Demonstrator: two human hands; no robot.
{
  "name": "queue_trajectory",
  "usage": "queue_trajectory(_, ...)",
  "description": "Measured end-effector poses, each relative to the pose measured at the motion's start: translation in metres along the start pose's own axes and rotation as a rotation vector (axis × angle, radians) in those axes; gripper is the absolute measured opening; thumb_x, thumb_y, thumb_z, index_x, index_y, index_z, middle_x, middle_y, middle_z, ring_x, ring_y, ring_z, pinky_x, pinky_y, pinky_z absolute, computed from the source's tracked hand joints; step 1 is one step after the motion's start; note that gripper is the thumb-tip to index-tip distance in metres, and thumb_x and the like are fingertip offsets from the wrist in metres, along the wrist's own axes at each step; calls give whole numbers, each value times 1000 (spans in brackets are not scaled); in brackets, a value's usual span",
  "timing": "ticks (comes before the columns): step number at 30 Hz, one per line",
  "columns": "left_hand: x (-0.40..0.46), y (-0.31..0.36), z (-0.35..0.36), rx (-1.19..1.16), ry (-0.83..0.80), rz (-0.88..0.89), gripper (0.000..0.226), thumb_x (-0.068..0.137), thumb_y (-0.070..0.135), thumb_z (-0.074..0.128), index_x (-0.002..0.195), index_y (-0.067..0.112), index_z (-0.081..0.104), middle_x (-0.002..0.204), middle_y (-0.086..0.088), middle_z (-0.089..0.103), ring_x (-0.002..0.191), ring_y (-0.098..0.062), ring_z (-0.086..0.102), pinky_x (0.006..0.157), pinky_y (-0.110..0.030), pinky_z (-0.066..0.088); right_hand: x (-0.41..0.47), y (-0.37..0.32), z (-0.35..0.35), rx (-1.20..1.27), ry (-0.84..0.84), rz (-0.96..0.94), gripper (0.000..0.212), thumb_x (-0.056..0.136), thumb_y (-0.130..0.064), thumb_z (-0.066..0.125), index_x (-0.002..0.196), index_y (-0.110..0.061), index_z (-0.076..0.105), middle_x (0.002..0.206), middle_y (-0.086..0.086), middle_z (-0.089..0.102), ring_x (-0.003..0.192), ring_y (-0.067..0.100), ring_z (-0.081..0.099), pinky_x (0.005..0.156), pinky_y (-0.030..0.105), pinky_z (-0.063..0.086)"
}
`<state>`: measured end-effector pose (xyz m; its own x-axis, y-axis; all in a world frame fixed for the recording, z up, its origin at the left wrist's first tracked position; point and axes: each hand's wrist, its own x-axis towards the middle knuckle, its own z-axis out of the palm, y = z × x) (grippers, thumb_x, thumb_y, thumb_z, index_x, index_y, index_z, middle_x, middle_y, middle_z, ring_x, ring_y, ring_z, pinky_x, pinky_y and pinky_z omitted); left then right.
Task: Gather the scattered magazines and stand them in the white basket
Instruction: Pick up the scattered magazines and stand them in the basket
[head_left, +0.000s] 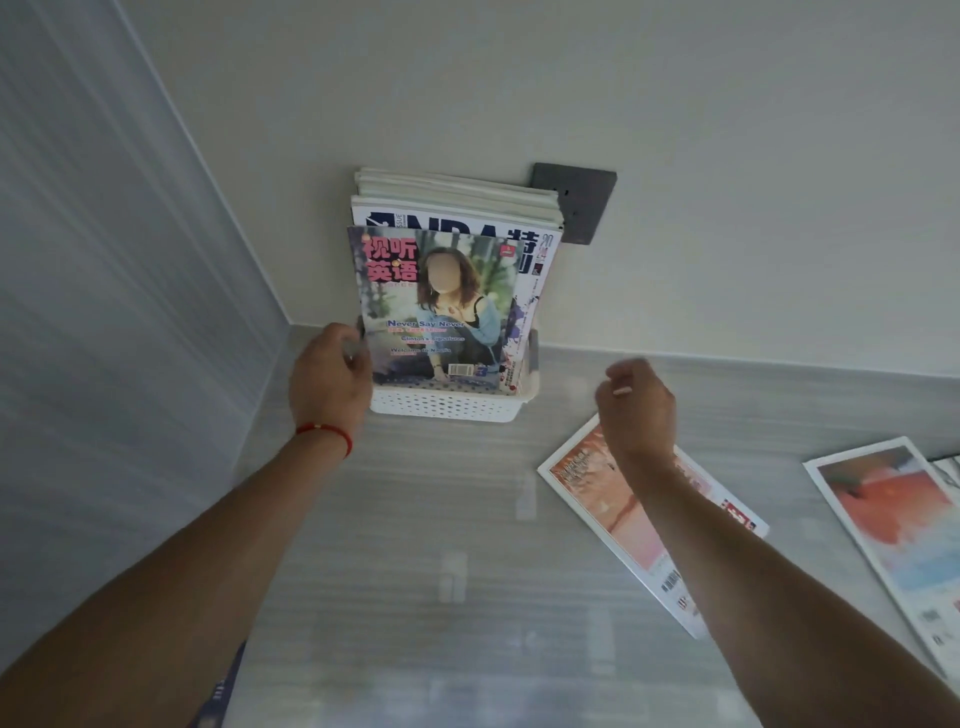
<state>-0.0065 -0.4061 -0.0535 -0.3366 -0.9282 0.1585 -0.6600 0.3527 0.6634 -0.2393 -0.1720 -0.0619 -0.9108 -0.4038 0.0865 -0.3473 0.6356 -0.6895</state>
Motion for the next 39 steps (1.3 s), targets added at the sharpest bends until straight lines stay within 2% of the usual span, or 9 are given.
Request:
queue_trajectory(6,-116,25,33,84,-295,146,34,92,9,61,127,11,59,109,-11,61,99,-28,62,80,-42,55,-25,127,-53,-514,-567,225,89,77,-51,81,150,-37,31,151,5,31,143,33,29,109,56,37)
queue_trajectory(11,-194,56,67,169,-546,311,44,91,10,56,134,14,58,126,-8,59,119,-27,56,99,-39,49,-49,155,-60,-567,-754,-106,116,76,-49,84,162,-37,7,170,6,-7,157,33,-3,119,66,20)
queue_trajectory(14,-232,78,93,271,-616,445,42,94,19,51,136,20,57,134,0,55,125,-22,52,102,-37,44,-62,159,-67,-676,-981,-486,120,76,-38,86,162,-41,3,171,-3,-16,157,26,-14,124,59,4)
queue_trajectory(18,-276,92,114,457,-623,355,52,100,35,46,149,23,39,152,2,38,139,-23,38,110,-36,37,-89,160,-80,-793,-841,-631,112,82,-37,81,162,-37,3,171,-5,-13,158,23,-9,125,58,6)
queue_trajectory(23,-315,95,119,513,-629,164,60,102,26,48,157,17,26,146,-10,40,130,-29,44,106,-40,42,-135,164,-101,-786,-579,-61,98,89,-53,68,159,-17,9,163,21,15,148,41,24,114,57,34)
queue_trajectory(27,-299,92,113,64,-727,-100,29,101,16,56,130,13,59,118,-13,60,105,-30,64,92,-42,55,-153,171,-102,-768,-480,-11,86,98,-51,55,158,-10,10,146,18,38,129,33,44,103,42,43)
queue_trajectory(31,-279,98,91,-254,-729,-135,10,99,11,56,102,18,64,87,-16,68,62,-15,54,52,-27,47,-147,164,-101,-521,-435,44,89,95,-46,65,156,-7,13,143,16,42,128,34,45,103,42,43)
queue_trajectory(35,-245,100,60,-468,-630,-157,21,97,9,60,97,28,68,70,5,69,50,-7,53,46,-18,43,-136,139,-95,-236,-414,49,74,98,-45,60,151,-9,22,133,12,62,118,36,62,92,44,51)
queue_trajectory(39,-205,89,24,-566,-490,-162,20,98,8,59,106,24,67,79,3,74,55,-8,57,49,-22,48,-114,89,-82,166,-419,128,44,100,-33,61,138,-17,46,103,-9,70,88,12,71,65,24,54)
